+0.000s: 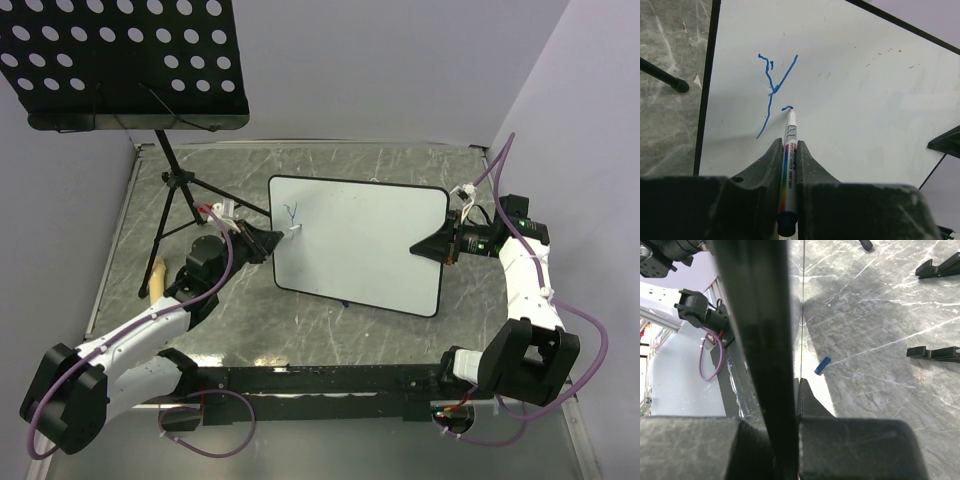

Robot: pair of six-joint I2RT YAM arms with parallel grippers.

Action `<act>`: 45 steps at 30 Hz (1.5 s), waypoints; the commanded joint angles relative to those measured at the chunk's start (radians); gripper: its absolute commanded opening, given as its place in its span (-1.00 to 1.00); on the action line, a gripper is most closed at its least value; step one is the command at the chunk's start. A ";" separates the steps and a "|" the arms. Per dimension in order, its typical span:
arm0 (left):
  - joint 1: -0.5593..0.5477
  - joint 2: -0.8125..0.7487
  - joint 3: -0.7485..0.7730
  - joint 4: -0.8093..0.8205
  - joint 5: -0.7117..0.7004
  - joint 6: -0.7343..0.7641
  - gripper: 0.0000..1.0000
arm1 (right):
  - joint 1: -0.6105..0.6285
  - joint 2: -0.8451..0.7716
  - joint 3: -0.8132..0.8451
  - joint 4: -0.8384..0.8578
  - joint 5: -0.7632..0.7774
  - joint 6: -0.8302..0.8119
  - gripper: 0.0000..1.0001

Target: Write a sentence on the whiteboard

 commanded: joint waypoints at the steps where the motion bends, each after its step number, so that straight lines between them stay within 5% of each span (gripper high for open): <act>1: 0.000 -0.001 0.017 0.012 0.034 -0.003 -0.98 | 0.009 -0.012 0.061 -0.004 -0.242 -0.056 -1.00; 45: 0.011 0.004 0.043 -0.131 -0.078 0.041 -0.98 | 0.009 -0.015 0.062 -0.004 -0.244 -0.058 -1.00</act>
